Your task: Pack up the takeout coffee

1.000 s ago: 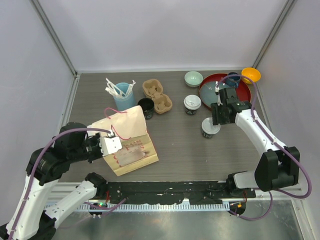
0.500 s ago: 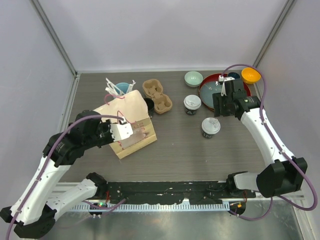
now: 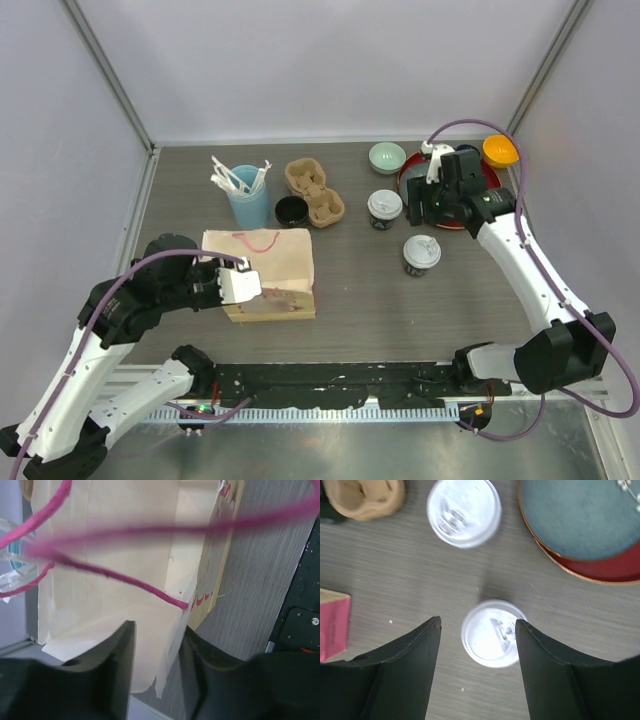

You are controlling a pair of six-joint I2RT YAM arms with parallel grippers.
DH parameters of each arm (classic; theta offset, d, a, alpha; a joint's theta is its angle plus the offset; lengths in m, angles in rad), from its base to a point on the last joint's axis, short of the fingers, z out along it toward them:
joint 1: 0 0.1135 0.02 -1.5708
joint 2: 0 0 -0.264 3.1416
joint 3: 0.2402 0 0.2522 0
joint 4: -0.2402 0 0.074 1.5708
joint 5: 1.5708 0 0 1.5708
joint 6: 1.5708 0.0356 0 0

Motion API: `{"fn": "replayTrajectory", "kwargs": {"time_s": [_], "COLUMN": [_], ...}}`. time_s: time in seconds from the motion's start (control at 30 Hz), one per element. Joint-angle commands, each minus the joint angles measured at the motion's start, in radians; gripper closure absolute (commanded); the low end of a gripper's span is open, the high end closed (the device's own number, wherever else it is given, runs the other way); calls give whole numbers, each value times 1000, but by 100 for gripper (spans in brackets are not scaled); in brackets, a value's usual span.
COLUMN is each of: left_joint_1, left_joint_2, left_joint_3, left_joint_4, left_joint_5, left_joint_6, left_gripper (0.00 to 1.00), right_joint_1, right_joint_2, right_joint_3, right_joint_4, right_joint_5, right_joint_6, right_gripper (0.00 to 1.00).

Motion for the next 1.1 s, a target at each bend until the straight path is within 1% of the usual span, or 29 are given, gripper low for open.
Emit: {"fn": "replayTrajectory", "kwargs": {"time_s": [0.0,0.07,0.1,0.17,0.2,0.27,0.3,0.33,0.4,0.43,0.47,0.5,0.53,0.57,0.6,0.63,0.67,0.7,0.73,0.77,0.8,0.9,1.07], "left_joint_1": [-2,-2,-2,-2,-2,-1,2,16,33,41,60,73,88,128,149,175,192,232,251,271,313,376,424], "left_joint_2": [-10,-10,-8,0,1,12,18,30,55,67,103,122,147,189,216,234,252,283,294,305,318,343,354], "left_joint_3": [29,46,57,101,121,193,241,265,334,356,377,416,437,454,488,500,514,531,537,542,554,557,497], "left_joint_4": [-24,-47,-59,-85,-88,-81,-75,-62,-45,-21,-6,10,36,44,56,54,54,53,57,59,67,79,110], "left_joint_5": [45,66,80,103,106,109,112,114,100,88,71,13,-15,-58,-126,-144,-194,-216,-245,-259,-271,-285,-268], "left_joint_6": [-30,-42,-57,-81,-117,-165,-189,-235,-289,-367,-407,-456,-497,-577,-610,-633,-669,-685,-697,-720,-728,-737,-756], "left_gripper": [48,37,28,22,16,11,6,4,2,2,2,2,2,2,2,2,2,3,4,5,4,4,5], "right_joint_1": [75,125,144,174,202,217,226,230,237,239,240,240,243,245,245,246,245,246,248,251,254,259,274], "right_joint_2": [62,127,152,209,267,328,399,431,522,548,571,592,638,660,687,727,752,770,787,819,829,864,936], "right_joint_3": [110,164,184,250,273,352,382,440,484,512,524,535,560,572,586,615,630,649,678,689,696,709,767], "right_joint_4": [121,136,147,167,187,204,210,208,220,230,234,240,239,239,233,231,225,207,196,188,181,191,162], "right_joint_5": [-22,-15,-7,2,5,-4,-8,-13,-1,17,21,24,27,27,62,62,58,58,58,64,65,58,44], "right_joint_6": [34,48,51,51,53,67,74,83,108,114,119,123,122,120,114,105,94,87,68,61,51,27,-12], "right_gripper": [34,34,34,34,34,34,36,37,41,41,42,43,45,46,49,51,54,58,59,59,60,59,60]}}
